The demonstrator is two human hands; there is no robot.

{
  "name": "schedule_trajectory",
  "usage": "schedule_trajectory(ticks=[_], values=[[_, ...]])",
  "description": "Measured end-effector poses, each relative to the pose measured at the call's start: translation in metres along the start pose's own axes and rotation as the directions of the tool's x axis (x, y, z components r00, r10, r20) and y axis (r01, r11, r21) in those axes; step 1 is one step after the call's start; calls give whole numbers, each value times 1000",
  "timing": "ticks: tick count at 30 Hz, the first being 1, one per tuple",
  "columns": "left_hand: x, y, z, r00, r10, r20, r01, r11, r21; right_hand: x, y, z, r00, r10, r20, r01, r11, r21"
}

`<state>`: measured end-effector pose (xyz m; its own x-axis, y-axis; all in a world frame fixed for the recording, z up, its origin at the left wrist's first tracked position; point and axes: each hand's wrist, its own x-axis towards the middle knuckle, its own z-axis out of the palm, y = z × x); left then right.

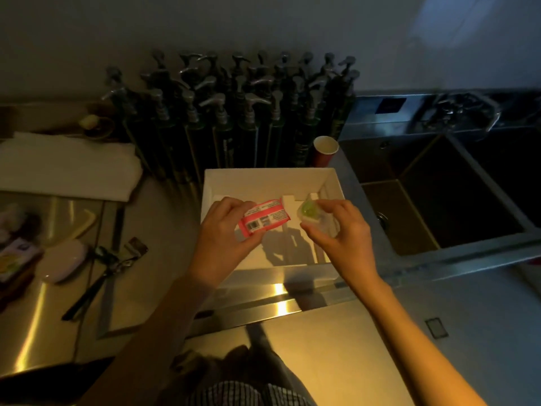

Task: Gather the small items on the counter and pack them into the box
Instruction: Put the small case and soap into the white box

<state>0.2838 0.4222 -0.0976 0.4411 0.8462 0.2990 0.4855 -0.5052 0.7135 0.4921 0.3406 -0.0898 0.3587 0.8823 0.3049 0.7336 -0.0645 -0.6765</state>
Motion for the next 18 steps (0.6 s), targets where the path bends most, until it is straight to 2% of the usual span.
schedule_trajectory(ticks=[4, 7, 13, 18], values=[[5, -8, 15, 995, -84, 56, 76, 987, 142, 4, 15, 2, 996, -3, 92, 4, 1000, -12], [8, -12, 18, 992, -116, 41, 106, 976, 193, 11, 19, 9, 989, -1, 146, 2, 1000, -9], [15, -20, 12, 999, -27, -21, 32, 941, 336, 32, 6, 30, 969, -65, 239, 82, 995, -63], [12, -24, 2, 999, 16, -49, 7, 900, 436, 54, 5, 54, 939, -84, 333, 162, 963, -216]])
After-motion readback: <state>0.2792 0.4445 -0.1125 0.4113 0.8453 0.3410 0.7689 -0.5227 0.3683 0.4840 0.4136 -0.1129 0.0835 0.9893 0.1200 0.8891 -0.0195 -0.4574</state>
